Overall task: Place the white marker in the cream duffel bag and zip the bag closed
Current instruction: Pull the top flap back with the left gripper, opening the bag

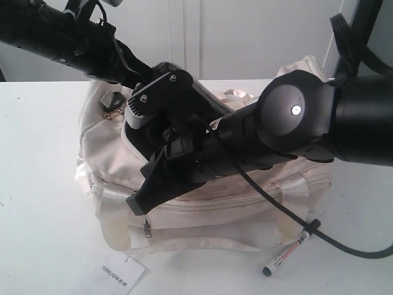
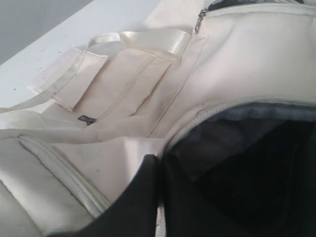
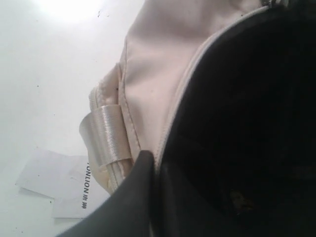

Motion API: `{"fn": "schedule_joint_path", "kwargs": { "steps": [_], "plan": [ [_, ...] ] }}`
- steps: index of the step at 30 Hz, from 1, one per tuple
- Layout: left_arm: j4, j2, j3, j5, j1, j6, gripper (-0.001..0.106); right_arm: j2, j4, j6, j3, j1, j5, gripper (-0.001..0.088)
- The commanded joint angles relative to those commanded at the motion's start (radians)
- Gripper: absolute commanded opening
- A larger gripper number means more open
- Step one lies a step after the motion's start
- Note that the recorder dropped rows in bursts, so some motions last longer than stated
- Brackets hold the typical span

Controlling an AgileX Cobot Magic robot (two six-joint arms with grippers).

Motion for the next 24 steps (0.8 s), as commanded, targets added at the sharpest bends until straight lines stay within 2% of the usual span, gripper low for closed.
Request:
{"fn": "schedule_joint_path", "kwargs": {
  "steps": [19, 24],
  "plan": [
    [-0.004, 0.000, 0.000, -0.248, 0.000, 0.000, 0.000, 0.000, 0.000, 0.000, 0.000, 0.000, 0.006, 0.0000],
    [-0.050, 0.003, 0.000, -0.332, 0.000, 0.000, 0.000, -0.006, 0.000, 0.000, 0.000, 0.000, 0.008, 0.0000]
  ]
}}
